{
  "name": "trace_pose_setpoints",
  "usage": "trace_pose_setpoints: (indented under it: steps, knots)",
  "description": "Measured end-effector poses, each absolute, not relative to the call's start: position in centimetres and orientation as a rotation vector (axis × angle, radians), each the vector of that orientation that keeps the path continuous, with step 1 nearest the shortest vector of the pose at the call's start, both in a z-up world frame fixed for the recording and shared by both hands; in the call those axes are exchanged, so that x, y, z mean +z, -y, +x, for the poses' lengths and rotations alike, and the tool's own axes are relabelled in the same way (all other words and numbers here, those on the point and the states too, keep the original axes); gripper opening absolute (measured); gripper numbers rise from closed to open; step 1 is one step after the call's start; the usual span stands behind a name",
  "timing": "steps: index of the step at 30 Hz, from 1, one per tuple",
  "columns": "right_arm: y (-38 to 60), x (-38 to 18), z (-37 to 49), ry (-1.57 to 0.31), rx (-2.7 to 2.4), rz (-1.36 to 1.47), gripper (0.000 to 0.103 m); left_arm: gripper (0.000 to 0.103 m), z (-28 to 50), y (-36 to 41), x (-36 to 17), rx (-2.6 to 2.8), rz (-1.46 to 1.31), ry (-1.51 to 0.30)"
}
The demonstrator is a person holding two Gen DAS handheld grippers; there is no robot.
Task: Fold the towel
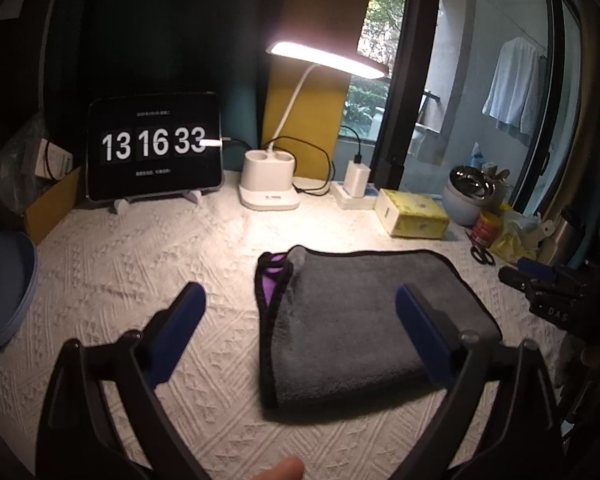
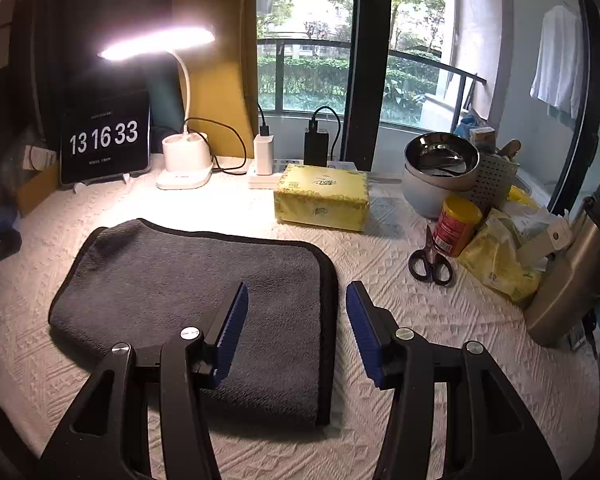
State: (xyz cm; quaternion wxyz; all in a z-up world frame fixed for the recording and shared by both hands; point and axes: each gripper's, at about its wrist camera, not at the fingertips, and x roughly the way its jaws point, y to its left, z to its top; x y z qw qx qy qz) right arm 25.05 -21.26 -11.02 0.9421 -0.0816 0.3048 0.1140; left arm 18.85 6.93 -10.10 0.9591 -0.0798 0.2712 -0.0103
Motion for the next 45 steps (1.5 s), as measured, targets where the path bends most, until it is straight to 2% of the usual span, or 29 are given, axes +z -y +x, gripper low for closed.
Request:
trace_pose_setpoints:
  steps: [25,39,45]
  knots:
    - [20.8,-9.1,13.9,-0.534,0.294,-0.167,0.054,0.097,7.2,-4.5,-10.0,0.1,-0.03,-0.402]
    - [22.7,-10.1,10.2,-0.515,0.281,-0.081,0.054,0.097,3.9,-1.1,-10.1,0.014,0.009,-0.367]
    - [23.0,-8.8,6.8,-0.467,0.224,-0.159,0.054,0.097,1.8,-1.4,-9.1,0.007,0.001,-0.312]
